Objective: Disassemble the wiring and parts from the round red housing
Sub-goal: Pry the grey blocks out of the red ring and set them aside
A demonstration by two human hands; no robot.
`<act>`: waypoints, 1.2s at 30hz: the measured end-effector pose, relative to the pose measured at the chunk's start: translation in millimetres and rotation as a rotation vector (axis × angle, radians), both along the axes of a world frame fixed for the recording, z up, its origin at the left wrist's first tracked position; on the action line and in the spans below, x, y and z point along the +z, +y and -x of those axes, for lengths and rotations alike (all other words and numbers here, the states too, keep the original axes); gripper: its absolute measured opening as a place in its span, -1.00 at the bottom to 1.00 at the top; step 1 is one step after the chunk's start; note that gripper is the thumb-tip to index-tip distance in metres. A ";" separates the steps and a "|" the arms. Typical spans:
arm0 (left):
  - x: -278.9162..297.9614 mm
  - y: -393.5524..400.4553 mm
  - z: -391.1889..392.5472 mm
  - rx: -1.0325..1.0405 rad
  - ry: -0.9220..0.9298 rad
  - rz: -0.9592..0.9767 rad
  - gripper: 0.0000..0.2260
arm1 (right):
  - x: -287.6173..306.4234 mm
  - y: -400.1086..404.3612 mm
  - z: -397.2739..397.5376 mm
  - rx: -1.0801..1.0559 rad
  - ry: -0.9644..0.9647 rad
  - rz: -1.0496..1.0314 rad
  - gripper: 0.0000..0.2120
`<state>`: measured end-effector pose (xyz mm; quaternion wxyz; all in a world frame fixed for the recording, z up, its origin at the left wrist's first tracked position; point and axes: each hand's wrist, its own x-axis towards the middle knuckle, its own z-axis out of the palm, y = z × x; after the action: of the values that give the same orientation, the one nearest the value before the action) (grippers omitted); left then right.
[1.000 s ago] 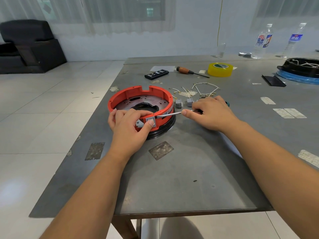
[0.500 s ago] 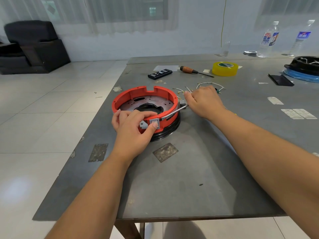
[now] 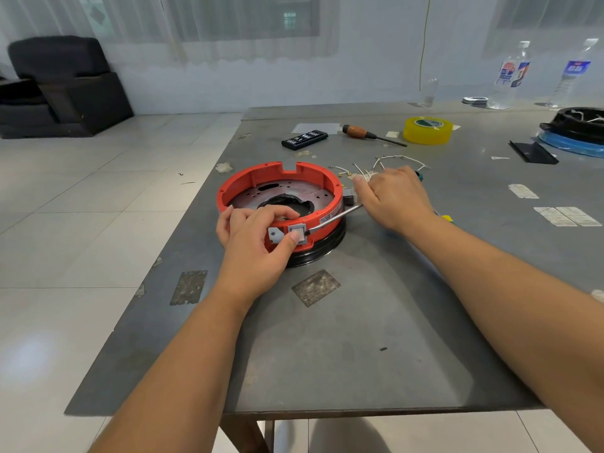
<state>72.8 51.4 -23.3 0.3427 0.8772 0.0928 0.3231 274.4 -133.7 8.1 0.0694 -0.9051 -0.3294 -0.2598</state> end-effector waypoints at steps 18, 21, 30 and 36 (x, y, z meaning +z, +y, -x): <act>2.6 0.1 -0.2 0.002 -0.073 -0.015 -0.74 | -13.3 -29.6 65.0 0.120 0.190 0.284 -0.53; 4.3 0.5 -1.3 0.013 -0.021 -0.014 -0.75 | -17.7 -29.6 67.5 0.166 0.268 0.356 -0.59; 4.7 0.1 -1.0 0.011 -0.026 -0.014 -0.73 | -21.1 -27.4 77.1 0.306 0.275 0.380 -0.81; 3.2 -0.2 -0.7 0.022 -0.020 -0.029 -0.76 | -19.6 -26.3 78.2 0.352 0.299 0.348 -0.86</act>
<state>73.5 51.2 -20.1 0.3273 0.8778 0.0944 0.3367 196.2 -160.0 -11.5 0.0048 -0.8606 -0.5071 -0.0473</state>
